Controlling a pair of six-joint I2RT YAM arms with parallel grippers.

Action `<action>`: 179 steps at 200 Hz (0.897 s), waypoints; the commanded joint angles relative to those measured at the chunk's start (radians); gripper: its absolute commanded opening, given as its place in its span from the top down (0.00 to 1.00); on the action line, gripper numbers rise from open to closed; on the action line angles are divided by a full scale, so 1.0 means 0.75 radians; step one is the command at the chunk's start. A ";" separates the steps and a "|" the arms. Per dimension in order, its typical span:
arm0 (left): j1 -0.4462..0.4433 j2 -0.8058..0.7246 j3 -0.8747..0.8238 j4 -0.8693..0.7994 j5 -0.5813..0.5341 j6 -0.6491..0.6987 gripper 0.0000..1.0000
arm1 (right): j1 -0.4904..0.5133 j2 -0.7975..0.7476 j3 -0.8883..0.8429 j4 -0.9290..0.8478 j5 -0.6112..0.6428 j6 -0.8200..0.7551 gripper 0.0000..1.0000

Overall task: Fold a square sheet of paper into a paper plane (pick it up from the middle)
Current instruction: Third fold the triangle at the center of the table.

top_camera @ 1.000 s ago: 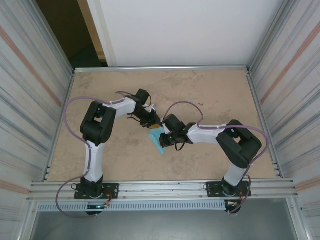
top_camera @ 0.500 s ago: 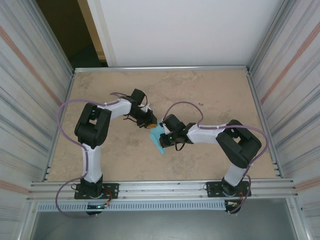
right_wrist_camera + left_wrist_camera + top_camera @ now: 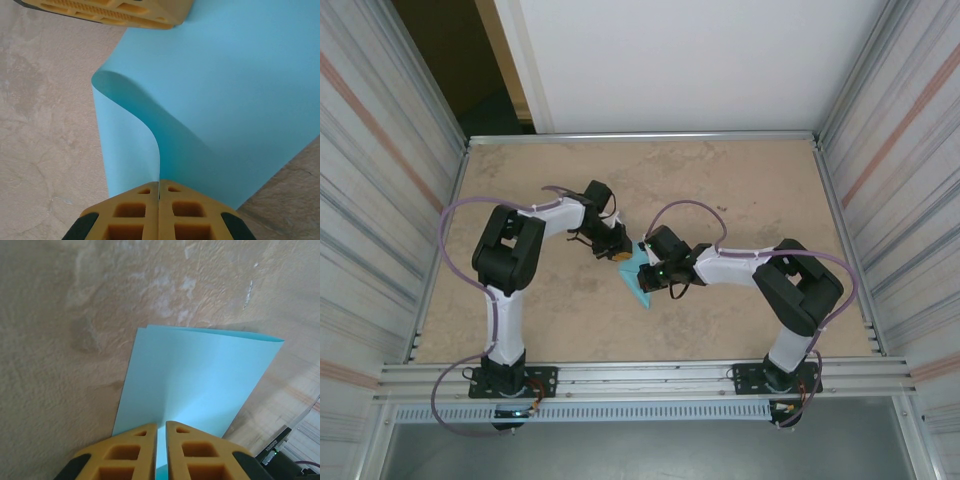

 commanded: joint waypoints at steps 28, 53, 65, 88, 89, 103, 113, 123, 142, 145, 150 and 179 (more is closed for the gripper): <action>-0.015 0.069 0.025 -0.079 -0.038 0.037 0.86 | -0.011 0.026 0.039 -0.029 -0.008 -0.026 1.00; -0.015 0.062 0.032 -0.076 -0.027 0.037 0.86 | -0.010 0.037 0.040 -0.033 -0.016 -0.024 1.00; -0.015 0.059 0.033 -0.075 -0.021 0.036 0.85 | -0.011 0.040 0.041 -0.033 -0.021 -0.026 1.00; -0.015 0.047 0.041 -0.074 -0.013 0.033 0.85 | -0.012 0.046 0.045 -0.037 -0.029 -0.026 1.00; -0.015 0.047 0.041 -0.073 -0.012 0.033 0.85 | -0.012 0.047 0.045 -0.037 -0.029 -0.026 1.00; -0.015 0.048 0.043 -0.073 -0.009 0.031 0.85 | -0.011 0.050 0.047 -0.041 -0.027 -0.026 1.00; -0.013 0.011 0.046 -0.068 -0.008 0.028 0.85 | -0.012 0.056 0.049 -0.044 -0.026 -0.027 1.00; -0.009 -0.015 0.043 -0.055 -0.006 0.019 0.85 | -0.011 0.061 0.050 -0.048 -0.023 -0.026 1.00; 0.001 -0.078 0.023 -0.008 0.008 -0.017 0.83 | -0.011 0.070 0.056 -0.056 -0.028 -0.025 1.00; 0.006 -0.089 0.015 0.002 0.007 -0.028 0.83 | -0.012 0.070 0.057 -0.056 -0.029 -0.024 1.00; 0.011 -0.115 -0.002 0.023 0.008 -0.045 0.82 | -0.011 0.072 0.058 -0.056 -0.029 -0.024 1.00; 0.053 -0.253 -0.149 0.158 0.010 -0.159 0.79 | -0.011 0.075 0.057 -0.057 -0.030 -0.020 1.00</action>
